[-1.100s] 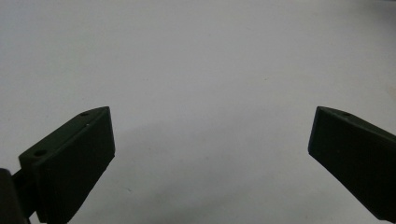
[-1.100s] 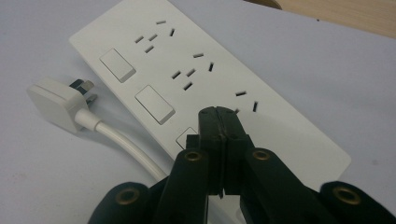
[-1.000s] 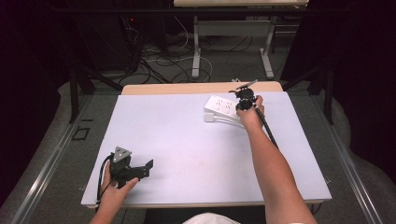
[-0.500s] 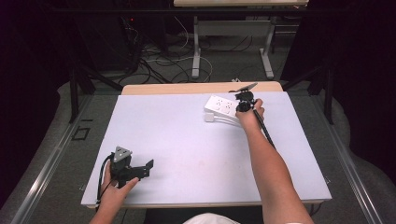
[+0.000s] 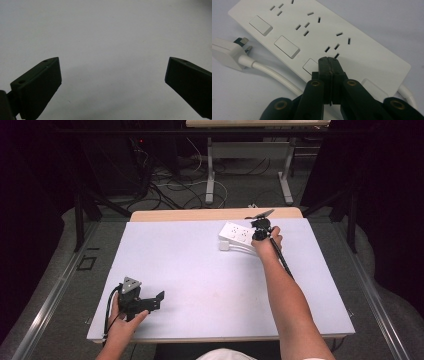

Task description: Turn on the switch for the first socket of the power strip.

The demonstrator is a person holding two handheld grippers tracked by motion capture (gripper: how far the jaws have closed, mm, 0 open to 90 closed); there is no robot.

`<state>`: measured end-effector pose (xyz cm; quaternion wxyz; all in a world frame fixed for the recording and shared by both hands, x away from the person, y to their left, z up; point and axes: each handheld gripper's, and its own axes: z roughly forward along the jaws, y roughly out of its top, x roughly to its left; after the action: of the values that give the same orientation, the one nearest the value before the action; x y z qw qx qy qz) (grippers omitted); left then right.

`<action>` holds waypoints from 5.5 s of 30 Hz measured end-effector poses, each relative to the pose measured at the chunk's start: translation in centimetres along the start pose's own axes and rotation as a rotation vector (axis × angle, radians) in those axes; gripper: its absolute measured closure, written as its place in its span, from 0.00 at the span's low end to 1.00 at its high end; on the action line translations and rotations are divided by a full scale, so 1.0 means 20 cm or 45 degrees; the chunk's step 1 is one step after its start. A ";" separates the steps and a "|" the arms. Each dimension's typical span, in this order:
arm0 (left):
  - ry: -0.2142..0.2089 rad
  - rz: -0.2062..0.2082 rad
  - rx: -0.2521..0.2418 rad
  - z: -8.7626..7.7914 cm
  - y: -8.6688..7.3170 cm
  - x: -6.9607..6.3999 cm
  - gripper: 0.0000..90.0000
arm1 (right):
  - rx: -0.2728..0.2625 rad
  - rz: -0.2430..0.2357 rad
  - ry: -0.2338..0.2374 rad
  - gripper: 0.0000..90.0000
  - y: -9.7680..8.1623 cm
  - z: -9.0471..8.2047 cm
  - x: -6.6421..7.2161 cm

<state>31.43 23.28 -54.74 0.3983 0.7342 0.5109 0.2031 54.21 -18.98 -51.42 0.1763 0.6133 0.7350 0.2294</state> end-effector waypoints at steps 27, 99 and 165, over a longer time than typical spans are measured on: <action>-0.002 0.009 0.011 0.01 0.00 0.00 0.01 | -0.016 0.107 0.052 1.00 -0.03 0.01 -0.05; -0.021 0.001 0.010 0.04 0.02 -0.01 0.01 | -0.120 -0.102 0.201 0.20 -0.05 -0.21 0.01; -0.075 0.047 0.006 0.04 0.02 -0.04 0.00 | -0.254 -0.426 0.402 0.02 -0.84 -0.64 -0.06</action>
<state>31.83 22.14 -54.80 0.4076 0.7502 0.4858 0.1874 33.70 -24.13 -50.12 0.1545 0.4193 0.8184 0.3614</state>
